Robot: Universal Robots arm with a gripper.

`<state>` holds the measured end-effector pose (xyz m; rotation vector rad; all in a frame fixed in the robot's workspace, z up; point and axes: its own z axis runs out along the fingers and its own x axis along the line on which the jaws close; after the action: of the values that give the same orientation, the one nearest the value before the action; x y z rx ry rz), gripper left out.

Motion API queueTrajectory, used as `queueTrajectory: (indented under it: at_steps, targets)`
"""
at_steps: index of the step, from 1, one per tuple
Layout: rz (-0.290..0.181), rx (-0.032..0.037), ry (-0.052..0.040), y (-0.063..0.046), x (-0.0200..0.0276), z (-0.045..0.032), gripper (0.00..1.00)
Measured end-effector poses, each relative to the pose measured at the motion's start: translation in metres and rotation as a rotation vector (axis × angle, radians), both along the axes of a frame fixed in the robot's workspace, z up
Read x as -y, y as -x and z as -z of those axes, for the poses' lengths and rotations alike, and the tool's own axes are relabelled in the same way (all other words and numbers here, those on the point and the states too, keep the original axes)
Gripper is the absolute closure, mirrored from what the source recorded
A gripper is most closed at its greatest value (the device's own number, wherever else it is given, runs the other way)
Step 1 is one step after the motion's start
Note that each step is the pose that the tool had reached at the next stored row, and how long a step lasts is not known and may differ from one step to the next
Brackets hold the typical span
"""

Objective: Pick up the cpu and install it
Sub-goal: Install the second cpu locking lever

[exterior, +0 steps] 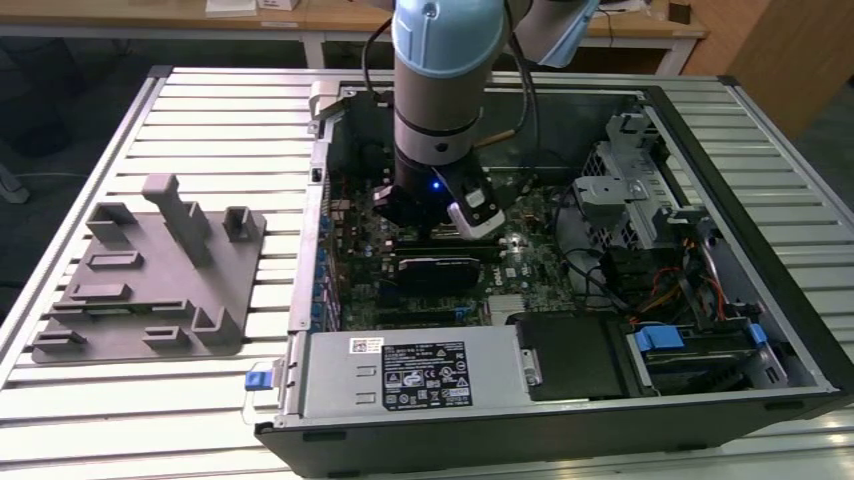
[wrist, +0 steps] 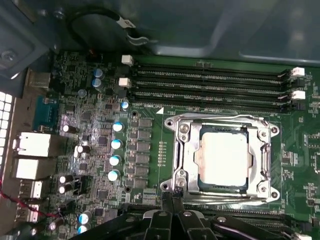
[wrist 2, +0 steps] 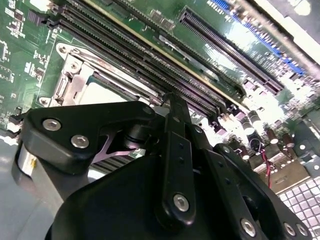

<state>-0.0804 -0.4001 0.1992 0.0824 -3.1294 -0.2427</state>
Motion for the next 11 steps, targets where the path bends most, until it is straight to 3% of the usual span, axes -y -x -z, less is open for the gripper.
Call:
queueTrajectory:
  at_steps: [1, 11]
  targets:
    - [0.000, -0.0001, -0.0143, 0.0016, 0.0000, 0.0019, 0.89]
    - [0.001, -0.0001, -0.0442, 0.0078, 0.0003, 0.0068, 0.89]
